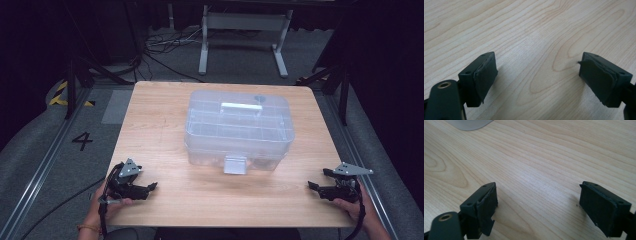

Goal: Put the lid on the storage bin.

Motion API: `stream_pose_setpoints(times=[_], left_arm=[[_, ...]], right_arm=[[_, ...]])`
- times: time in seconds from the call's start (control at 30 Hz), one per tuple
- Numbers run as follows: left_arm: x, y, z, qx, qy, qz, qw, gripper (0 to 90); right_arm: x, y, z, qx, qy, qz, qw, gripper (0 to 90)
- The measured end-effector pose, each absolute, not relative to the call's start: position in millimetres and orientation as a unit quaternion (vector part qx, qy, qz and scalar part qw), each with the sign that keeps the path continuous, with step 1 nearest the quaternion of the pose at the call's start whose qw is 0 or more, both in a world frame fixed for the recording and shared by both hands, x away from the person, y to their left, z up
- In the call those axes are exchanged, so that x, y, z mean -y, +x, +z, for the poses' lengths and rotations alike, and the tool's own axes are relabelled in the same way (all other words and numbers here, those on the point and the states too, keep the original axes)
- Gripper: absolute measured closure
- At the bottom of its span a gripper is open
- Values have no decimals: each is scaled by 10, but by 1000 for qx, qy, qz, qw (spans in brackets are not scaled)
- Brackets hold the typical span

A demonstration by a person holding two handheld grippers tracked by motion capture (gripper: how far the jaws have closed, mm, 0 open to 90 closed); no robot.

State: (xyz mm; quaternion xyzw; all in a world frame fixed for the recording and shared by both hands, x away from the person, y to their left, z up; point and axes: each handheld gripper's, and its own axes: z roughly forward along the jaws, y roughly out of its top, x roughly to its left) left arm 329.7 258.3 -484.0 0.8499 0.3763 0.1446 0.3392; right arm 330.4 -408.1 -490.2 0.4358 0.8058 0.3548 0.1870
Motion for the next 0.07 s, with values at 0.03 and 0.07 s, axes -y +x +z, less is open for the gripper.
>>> stream_pose_setpoints(times=[0.03, 0.07], left_arm=[[-2582, 3297, -4840, -377, 850, 144, 339, 152], [-2578, 3296, -4841, -379, 849, 143, 340, 152]], right_arm=[[4082, 3304, -4902, -806, 436, 355, 187, 155], [4082, 3304, -4902, -806, 436, 355, 187, 155]])
